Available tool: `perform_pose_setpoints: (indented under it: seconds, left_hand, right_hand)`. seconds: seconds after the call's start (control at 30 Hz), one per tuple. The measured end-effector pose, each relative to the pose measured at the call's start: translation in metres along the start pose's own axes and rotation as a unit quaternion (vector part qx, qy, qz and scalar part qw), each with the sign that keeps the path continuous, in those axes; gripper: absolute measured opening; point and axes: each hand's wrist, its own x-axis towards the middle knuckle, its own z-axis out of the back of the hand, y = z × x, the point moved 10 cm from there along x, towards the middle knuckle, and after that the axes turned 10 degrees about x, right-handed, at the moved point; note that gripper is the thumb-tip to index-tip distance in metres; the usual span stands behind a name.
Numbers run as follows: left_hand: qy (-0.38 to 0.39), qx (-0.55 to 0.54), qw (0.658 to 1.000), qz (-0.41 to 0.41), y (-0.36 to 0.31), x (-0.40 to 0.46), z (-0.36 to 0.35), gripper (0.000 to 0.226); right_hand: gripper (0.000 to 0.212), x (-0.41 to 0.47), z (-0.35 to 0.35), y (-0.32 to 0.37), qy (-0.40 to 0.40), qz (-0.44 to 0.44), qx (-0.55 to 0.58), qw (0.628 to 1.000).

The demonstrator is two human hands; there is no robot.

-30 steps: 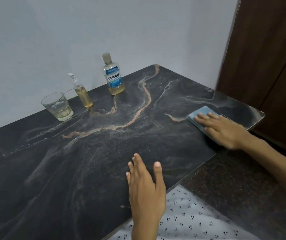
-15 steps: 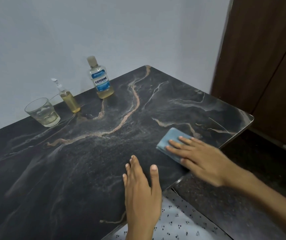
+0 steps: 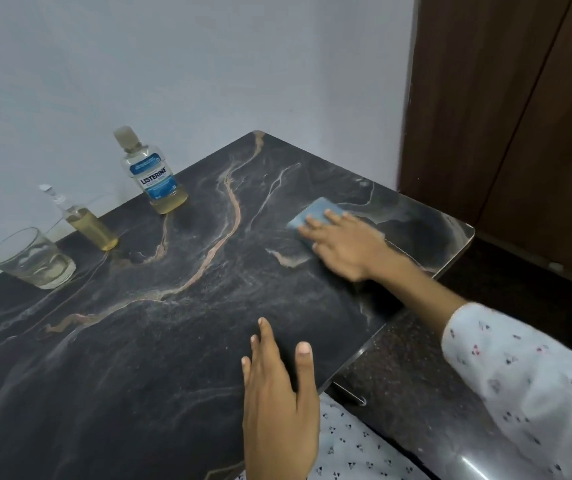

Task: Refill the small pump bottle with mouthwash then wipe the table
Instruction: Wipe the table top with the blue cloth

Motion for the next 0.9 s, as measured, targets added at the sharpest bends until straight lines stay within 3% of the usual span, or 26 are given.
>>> perform_pose_setpoints:
  seconds: [0.13, 0.37, 0.57, 0.73, 0.9]
  left_hand:
    - [-0.027, -0.014, 1.0, 0.002, -0.002, 0.006, 0.005, 0.077]
    - [-0.053, -0.039, 0.998, 0.0, -0.007, 0.018, 0.015, 0.078]
    - [-0.079, -0.068, 0.995, -0.002, -0.01, 0.02, 0.026, 0.08]
    - [-0.087, -0.062, 0.994, 0.024, 0.002, 0.021, 0.036, 0.083]
    - [-0.088, -0.053, 0.993, 0.065, 0.021, 0.025, 0.047, 0.084]
  right_hand:
    - [0.05, -0.069, -0.009, 0.026, 0.005, 0.096, 0.032, 0.995]
    - [0.05, -0.118, 0.032, -0.086, -0.048, -0.083, 0.026, 0.995]
    - [0.051, -0.049, 0.033, -0.116, -0.042, -0.12, 0.009, 0.992]
    - [0.053, 0.029, 0.018, -0.092, -0.001, -0.13, 0.031, 0.991]
    - [0.053, 0.06, -0.013, 0.007, 0.057, -0.033, 0.051, 0.997]
